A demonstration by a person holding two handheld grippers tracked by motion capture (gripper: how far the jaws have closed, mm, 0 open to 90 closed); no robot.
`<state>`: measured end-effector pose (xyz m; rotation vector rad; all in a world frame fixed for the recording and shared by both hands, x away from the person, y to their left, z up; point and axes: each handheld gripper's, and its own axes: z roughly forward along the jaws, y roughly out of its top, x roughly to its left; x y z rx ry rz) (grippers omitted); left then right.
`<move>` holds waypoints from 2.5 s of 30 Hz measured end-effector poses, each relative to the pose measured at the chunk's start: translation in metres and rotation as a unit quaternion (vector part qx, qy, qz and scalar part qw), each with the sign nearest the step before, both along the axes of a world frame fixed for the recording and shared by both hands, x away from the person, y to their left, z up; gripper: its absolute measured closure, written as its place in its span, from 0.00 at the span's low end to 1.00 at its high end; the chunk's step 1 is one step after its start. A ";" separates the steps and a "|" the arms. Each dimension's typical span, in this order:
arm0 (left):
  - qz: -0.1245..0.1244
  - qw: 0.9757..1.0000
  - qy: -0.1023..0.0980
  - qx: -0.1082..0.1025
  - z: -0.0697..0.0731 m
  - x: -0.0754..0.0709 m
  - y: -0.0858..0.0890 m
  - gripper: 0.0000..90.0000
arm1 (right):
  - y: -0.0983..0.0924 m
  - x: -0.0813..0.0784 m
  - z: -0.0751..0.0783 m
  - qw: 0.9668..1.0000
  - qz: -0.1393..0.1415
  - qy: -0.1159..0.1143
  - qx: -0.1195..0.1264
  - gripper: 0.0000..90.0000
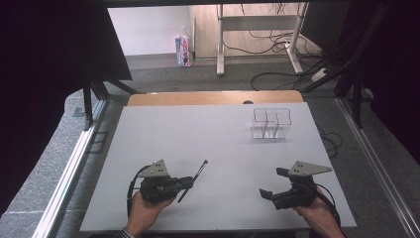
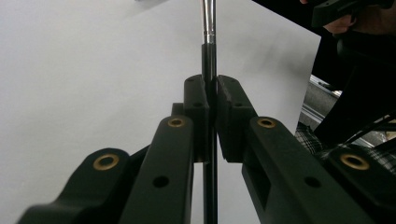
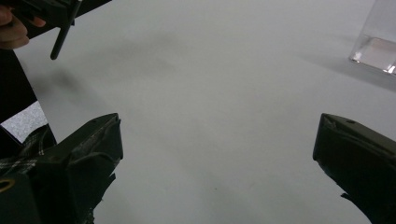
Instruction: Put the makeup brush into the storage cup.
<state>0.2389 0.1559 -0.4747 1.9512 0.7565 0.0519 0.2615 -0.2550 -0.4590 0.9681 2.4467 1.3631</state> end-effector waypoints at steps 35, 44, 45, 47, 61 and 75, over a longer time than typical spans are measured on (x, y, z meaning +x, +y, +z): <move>-0.029 0.999 -0.014 -0.029 -0.005 0.005 -0.049 0.94 | 0.076 0.023 0.012 0.990 0.062 0.083 0.091 0.21; -0.037 0.999 -0.019 -0.027 -0.006 0.005 -0.058 0.94 | 0.087 0.028 0.010 0.986 0.084 0.101 0.102 0.43; -0.037 0.999 -0.020 -0.026 -0.006 0.005 -0.059 0.94 | 0.088 0.029 0.010 0.985 0.086 0.106 0.107 0.47; -0.039 0.999 -0.019 -0.024 -0.006 0.005 -0.060 0.94 | 0.088 0.030 0.010 0.983 0.091 0.112 0.113 0.54; -0.047 0.999 -0.013 -0.006 -0.008 0.005 -0.067 0.81 | 0.093 0.032 0.008 0.974 0.107 0.148 0.134 0.93; -0.014 0.999 -0.013 0.034 -0.007 0.006 -0.061 0.30 | 0.085 0.032 0.014 0.984 0.093 0.107 0.109 0.93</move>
